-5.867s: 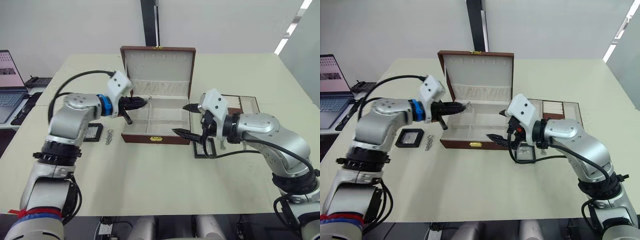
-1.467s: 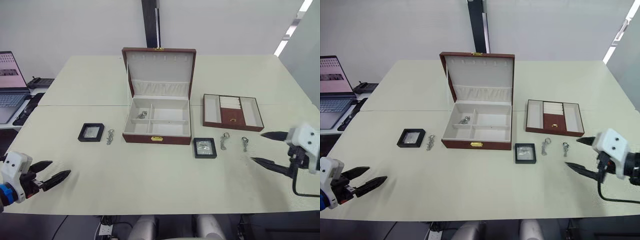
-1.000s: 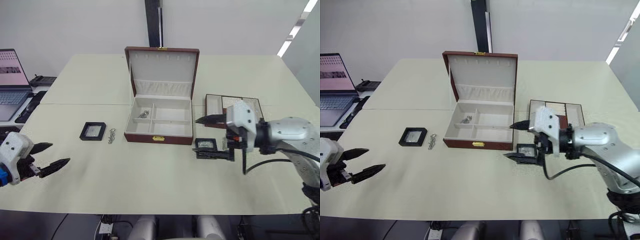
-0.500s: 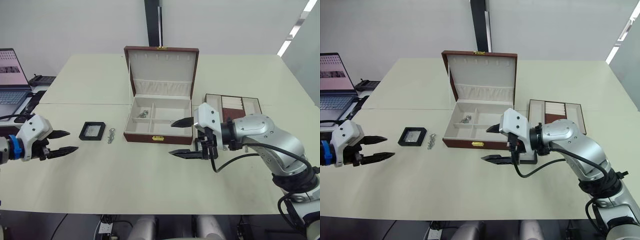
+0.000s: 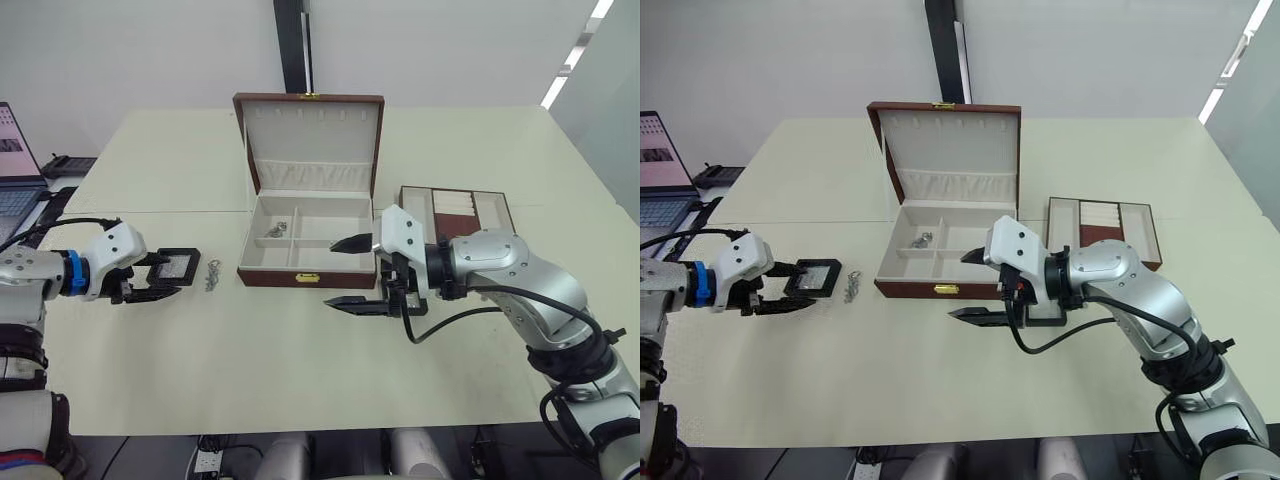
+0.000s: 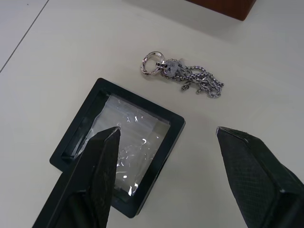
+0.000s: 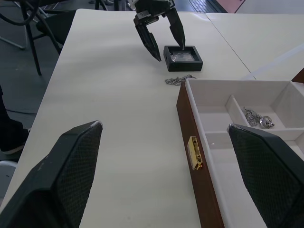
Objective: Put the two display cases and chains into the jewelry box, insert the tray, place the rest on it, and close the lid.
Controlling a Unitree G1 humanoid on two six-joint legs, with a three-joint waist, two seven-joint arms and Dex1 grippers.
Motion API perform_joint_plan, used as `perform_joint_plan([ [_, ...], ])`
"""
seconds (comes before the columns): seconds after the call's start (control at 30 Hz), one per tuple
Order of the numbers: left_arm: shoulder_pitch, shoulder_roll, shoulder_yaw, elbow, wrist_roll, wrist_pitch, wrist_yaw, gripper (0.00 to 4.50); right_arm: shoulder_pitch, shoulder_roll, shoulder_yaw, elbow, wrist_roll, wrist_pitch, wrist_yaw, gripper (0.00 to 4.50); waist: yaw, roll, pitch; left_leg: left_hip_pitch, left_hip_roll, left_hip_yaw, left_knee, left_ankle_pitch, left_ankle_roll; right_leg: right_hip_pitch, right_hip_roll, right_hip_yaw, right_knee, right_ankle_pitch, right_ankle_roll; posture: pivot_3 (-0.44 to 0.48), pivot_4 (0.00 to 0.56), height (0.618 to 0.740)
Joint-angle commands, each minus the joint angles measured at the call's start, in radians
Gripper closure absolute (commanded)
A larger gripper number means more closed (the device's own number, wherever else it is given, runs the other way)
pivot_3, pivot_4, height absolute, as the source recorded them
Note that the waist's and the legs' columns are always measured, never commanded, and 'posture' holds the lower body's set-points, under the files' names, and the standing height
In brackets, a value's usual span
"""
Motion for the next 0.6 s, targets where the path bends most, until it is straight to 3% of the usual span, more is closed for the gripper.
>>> perform_joint_plan([
  [0.03, -0.030, 0.014, -0.014, 0.046, 0.031, -0.043, 0.004, 1.21, -0.019, 0.005, -0.005, -0.029, -0.002, -0.001, -0.004, 0.00, -0.001, 0.000, 0.000, 0.000, 0.000, 0.000, 0.000, 0.000, 0.000, 0.000, 0.000, 0.000, 0.000, 0.000, 0.000, 0.000, 0.150, 0.740],
  [0.47, -0.040, 0.037, -0.013, 0.121, 0.065, -0.096, 0.011, 1.21, -0.012, 0.012, -0.005, -0.034, 0.002, -0.002, -0.007, 0.00, 0.000, 0.000, 0.000, 0.000, 0.000, -0.001, 0.000, 0.000, 0.000, 0.000, -0.001, -0.001, 0.000, 0.000, 0.000, 0.000, 0.150, 0.740],
  [0.6, -0.035, 0.031, -0.017, 0.122, 0.074, -0.121, 0.015, 2.02, -0.010, 0.013, -0.005, -0.038, 0.005, 0.000, -0.006, 0.00, 0.000, 0.000, 0.000, 0.000, 0.000, -0.001, 0.000, 0.000, 0.000, 0.000, -0.001, -0.001, 0.000, 0.000, 0.000, 0.000, 0.150, 0.740],
])
